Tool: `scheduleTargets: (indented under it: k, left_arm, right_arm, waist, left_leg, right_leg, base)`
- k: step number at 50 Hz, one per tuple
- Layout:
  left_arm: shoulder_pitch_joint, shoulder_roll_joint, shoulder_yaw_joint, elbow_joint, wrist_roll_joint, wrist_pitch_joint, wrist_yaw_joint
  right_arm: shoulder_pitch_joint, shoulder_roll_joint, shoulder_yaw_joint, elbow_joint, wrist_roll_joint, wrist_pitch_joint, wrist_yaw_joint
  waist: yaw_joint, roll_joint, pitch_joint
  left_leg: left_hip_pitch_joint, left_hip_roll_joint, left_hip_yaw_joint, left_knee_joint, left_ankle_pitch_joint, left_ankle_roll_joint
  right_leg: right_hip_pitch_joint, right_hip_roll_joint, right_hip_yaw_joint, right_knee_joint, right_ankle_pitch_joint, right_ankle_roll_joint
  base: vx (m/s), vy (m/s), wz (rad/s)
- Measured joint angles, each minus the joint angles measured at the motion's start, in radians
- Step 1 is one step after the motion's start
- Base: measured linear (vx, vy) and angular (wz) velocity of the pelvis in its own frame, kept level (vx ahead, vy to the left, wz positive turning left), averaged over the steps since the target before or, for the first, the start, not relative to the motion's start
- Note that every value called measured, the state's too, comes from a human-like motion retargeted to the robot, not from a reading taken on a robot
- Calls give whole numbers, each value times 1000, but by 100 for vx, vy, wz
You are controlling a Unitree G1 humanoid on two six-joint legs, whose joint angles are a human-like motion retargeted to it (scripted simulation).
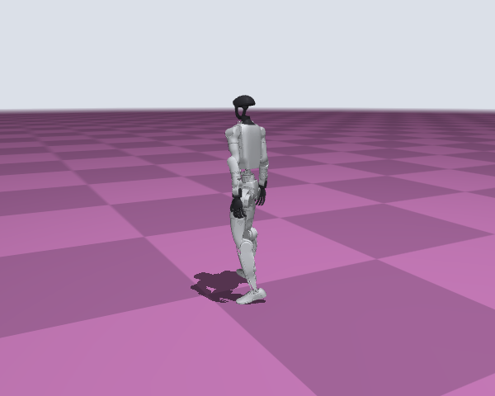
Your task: Kungfu
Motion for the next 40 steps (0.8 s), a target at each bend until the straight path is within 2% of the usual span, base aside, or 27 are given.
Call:
scheduleTargets:
  k: [4, 6, 8, 10, 13, 15, 23, 27, 32, 35, 40]
  left_arm:
    - [-27, 12, -52, -36, 71, 6, -53]
    - [-46, 26, -80, -63, 116, -2, -89]
    - [-73, 46, -110, -89, 158, -7, -114]
    - [-106, 63, -133, -121, 212, -10, -125]
    - [-158, 58, -172, -167, 261, -26, -116]
    - [-185, 44, -187, -190, 263, -41, -112]
    - [-154, 48, -189, -246, 295, -100, -159]
    - [-135, 85, -176, -189, 391, -69, -138]
    - [-98, 122, -94, -81, 433, 31, -132]
    - [-65, 126, -26, -34, 394, 88, -148]
    - [-22, 94, 61, -12, 223, 123, -153]
  right_arm:
    - [-1, 20, -56, 29, 26, 32, -36]
    - [0, 42, -79, 61, 44, 58, -44]
    - [8, 61, -91, 86, 70, 73, -33]
    - [25, 80, -98, 101, 92, 74, -10]
    - [53, 103, -114, 95, 65, 67, 11]
    - [64, 108, -103, 83, 21, 66, 7]
    - [82, 129, 20, 56, -130, 44, -38]
    - [105, 159, 46, 60, -164, 41, -25]
    - [123, 190, 48, 74, -184, 20, -176]
    - [130, 192, 34, 83, -179, 7, -184]
    - [124, 171, 20, 93, -182, 13, -82]
  waist:
    - [16, 15, 19]
    - [4, 9, 12]
    - [-2, -3, 6]
    - [23, -20, 0]
    - [44, -28, -8]
    - [52, -31, -4]
    - [28, -45, 5]
    - [56, -58, 1]
    - [79, -64, -18]
    - [98, -73, -32]
    - [105, -92, -42]
  left_leg:
    - [31, 8, 10, 0, -57, 19]
    - [31, 11, 19, -11, -68, 50]
    - [11, 2, -45, -1, -95, 78]
    - [-5, -8, -106, -11, -133, 71]
    - [-11, -1, -82, -48, -141, 99]
    - [2, -11, -57, -69, -157, 122]
    - [34, -55, -80, -93, -188, 120]
    - [56, -66, -75, -98, -199, 126]
    - [66, -56, -57, -98, -206, 128]
    - [71, -55, -50, -101, -205, 129]
    - [68, -61, -43, -95, -205, 133]
  right_leg:
    - [40, 52, 10, 2, -34, -15]
    - [55, 52, 0, 1, -41, -12]
    - [71, 45, -18, -1, -45, -9]
    - [81, 41, -28, -6, -43, -7]
    - [90, 32, -67, -7, -36, 0]
    - [94, 23, -77, -7, -23, 7]
    - [112, -18, -103, -14, 41, 37]
    - [126, -26, -120, -26, 68, 48]
    - [124, -46, -145, -14, 83, 68]
    - [121, -48, -150, -9, 84, 67]
    - [127, -44, -173, -20, 90, 67]
  base:
    - [-1, -12, 34]
    - [6, 1, 79]
    - [4, 5, 92]
    - [3, 3, 61]
    - [3, 14, 73]
    - [8, 30, 32]
    - [10, 23, -9]
    - [9, 12, -20]
    - [8, 5, -21]
    - [5, 2, -15]
    - [1, 3, -2]
